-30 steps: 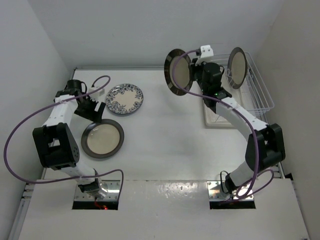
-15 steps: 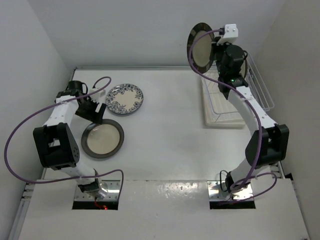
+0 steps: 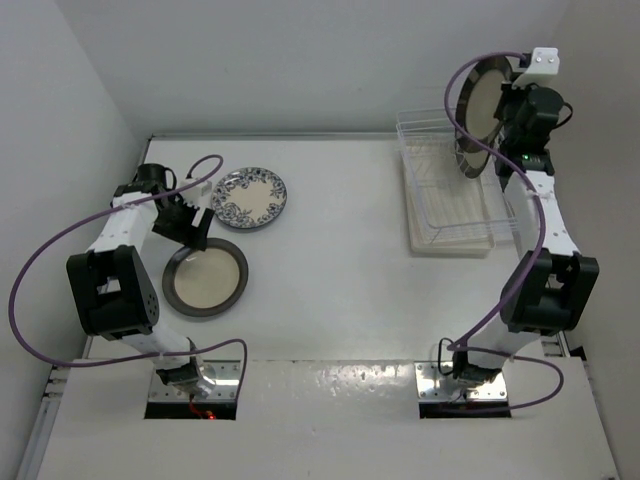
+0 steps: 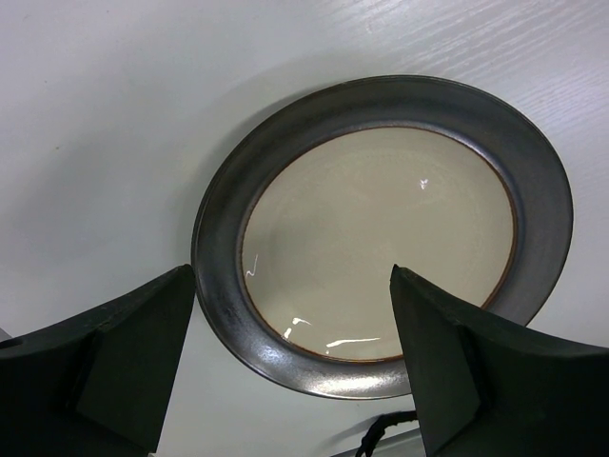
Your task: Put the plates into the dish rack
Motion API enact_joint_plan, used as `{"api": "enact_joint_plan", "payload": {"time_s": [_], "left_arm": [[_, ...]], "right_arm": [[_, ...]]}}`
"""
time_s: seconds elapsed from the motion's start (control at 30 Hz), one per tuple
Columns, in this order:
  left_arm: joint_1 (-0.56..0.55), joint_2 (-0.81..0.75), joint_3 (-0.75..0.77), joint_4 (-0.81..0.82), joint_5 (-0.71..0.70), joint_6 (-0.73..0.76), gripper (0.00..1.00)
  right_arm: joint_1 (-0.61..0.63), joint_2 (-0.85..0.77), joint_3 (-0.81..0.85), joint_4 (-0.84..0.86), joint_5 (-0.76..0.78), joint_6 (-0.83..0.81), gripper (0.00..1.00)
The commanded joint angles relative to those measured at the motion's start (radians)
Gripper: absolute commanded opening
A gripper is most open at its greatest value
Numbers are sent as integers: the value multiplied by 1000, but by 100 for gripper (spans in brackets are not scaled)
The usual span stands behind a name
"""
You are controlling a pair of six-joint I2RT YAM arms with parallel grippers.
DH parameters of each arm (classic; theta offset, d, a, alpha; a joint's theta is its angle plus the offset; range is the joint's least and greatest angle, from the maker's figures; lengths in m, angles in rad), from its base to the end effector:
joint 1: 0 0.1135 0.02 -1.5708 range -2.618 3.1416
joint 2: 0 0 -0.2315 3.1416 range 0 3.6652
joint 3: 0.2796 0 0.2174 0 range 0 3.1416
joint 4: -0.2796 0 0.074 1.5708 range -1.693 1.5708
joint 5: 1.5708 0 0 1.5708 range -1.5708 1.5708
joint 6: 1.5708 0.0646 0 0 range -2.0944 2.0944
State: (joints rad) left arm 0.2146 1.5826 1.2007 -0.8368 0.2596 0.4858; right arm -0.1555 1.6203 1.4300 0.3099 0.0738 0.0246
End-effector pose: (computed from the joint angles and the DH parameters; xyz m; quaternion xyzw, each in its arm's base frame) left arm 0.2830 0.0447 0.1947 0.1544 0.9642 -0.0601 0.2068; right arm 0.3800 -0.0644 0.3806 0.0871 0.6580 -0.0733 0.7444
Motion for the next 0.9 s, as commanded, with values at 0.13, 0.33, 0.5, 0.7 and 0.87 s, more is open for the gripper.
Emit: {"api": "enact_joint_plan", "payload": {"time_s": [0.13, 0.33, 0.5, 0.7, 0.87], "left_arm": [[-6, -30, -21, 4, 21, -16, 87], [-15, -30, -30, 4, 21, -36, 87], [-24, -30, -30, 4, 21, -36, 87], [-34, -30, -30, 4, 12, -46, 87], [-43, -30, -30, 4, 12, -56, 87]], "right_arm": [[-62, -8, 96, 172, -173, -17, 0], [-73, 19, 113, 138, -242, -123, 0], [-72, 38, 110, 133, -255, -187, 0], [-69, 58, 106, 156, -229, -244, 0], [-49, 62, 80, 170, -215, -285, 0]]}}
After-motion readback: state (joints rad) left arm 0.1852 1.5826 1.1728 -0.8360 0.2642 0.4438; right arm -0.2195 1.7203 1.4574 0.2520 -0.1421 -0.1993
